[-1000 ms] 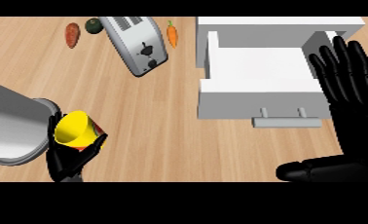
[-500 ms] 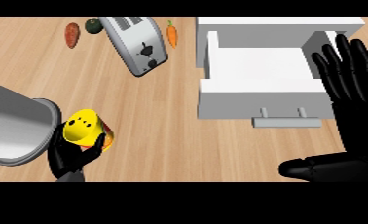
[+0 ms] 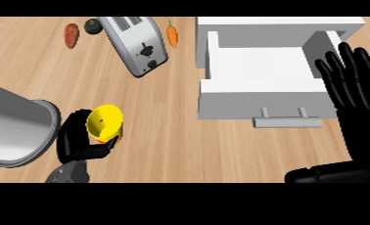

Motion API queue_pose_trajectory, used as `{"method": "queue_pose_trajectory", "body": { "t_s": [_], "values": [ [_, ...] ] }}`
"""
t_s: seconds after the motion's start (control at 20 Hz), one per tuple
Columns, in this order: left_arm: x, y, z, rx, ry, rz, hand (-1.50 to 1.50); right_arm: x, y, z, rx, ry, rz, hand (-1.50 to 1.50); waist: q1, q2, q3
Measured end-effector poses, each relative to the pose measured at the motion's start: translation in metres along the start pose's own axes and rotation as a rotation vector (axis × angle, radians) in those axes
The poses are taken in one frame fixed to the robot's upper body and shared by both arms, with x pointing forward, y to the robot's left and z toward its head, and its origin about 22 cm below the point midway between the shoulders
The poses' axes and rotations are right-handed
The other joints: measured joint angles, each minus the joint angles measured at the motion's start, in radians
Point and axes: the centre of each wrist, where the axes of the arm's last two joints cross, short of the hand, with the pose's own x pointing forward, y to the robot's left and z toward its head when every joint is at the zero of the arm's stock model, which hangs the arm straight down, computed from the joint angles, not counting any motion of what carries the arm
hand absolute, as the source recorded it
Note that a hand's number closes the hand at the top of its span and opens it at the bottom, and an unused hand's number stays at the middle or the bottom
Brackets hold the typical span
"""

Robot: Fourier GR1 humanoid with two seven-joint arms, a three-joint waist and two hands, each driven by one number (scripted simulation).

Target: Pick up the cup, place it into the drawer and close the drawer

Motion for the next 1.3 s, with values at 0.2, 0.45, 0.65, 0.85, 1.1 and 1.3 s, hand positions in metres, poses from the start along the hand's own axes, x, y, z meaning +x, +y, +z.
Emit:
{"method": "queue_pose_trajectory", "body": {
  "t_s": [0.2, 0.45, 0.65, 0.85, 1.1, 1.3],
  "values": [
    [0.007, -0.013, -0.015, -0.085, -0.037, 0.045, 1.50, 0.003, 0.009, -0.005, -0.013, 0.003, 0.001, -1.50, 0.006, -0.001, 0.000],
    [0.025, -0.038, -0.040, -0.208, -0.076, 0.096, 1.50, -0.003, 0.004, -0.002, -0.018, 0.010, 0.004, -1.50, 0.009, -0.002, 0.001],
    [0.046, -0.063, -0.057, -0.300, -0.083, 0.124, 1.50, 0.005, 0.002, -0.004, -0.023, 0.010, -0.001, -1.50, 0.011, -0.003, 0.001],
    [0.074, -0.104, -0.077, -0.355, -0.095, 0.152, 1.50, 0.005, 0.003, -0.002, -0.025, 0.014, 0.004, -1.50, 0.011, -0.004, 0.001],
    [0.111, -0.147, -0.094, -0.386, -0.102, 0.178, 1.50, -0.002, 0.007, 0.000, -0.030, 0.012, 0.005, -1.50, 0.009, -0.003, 0.001],
    [0.134, -0.178, -0.114, -0.403, -0.121, 0.175, 1.50, 0.002, 0.002, -0.004, -0.035, 0.006, 0.003, -1.50, 0.006, -0.002, 0.001]
  ]
}}
